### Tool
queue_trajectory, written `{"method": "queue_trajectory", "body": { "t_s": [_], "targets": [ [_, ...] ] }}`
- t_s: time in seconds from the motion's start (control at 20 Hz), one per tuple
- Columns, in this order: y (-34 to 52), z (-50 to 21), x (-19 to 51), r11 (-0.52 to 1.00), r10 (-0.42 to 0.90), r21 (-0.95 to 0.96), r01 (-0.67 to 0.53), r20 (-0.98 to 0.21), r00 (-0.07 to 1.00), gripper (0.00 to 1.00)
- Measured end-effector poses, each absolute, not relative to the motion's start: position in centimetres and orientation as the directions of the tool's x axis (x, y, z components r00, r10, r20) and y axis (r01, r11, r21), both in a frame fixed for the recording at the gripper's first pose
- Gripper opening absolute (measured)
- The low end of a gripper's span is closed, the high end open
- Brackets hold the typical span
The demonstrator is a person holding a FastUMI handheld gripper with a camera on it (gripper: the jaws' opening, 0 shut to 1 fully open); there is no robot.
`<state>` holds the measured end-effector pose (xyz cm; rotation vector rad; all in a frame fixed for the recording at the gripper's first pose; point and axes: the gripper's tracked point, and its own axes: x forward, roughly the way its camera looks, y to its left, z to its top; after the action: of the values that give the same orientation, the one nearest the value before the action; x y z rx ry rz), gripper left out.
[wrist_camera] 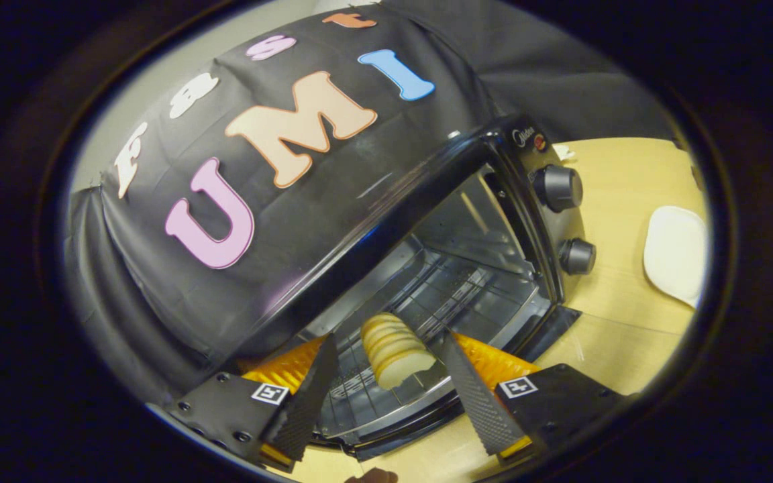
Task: Open the toaster oven, put the food inside, and close the toaster oven door.
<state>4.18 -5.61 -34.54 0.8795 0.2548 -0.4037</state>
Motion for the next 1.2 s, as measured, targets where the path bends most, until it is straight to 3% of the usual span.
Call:
{"method": "queue_trajectory", "body": {
  "t_s": [0.6, 1.2],
  "targets": [
    [-2.9, -31.3, -3.3, 0.764, -0.193, 0.535, 0.361, -0.344, 0.919, 0.99],
    [1.3, -34.4, -18.2, 0.915, -0.179, 0.220, 0.337, -0.528, 0.830, 1.00]
  ]
}}
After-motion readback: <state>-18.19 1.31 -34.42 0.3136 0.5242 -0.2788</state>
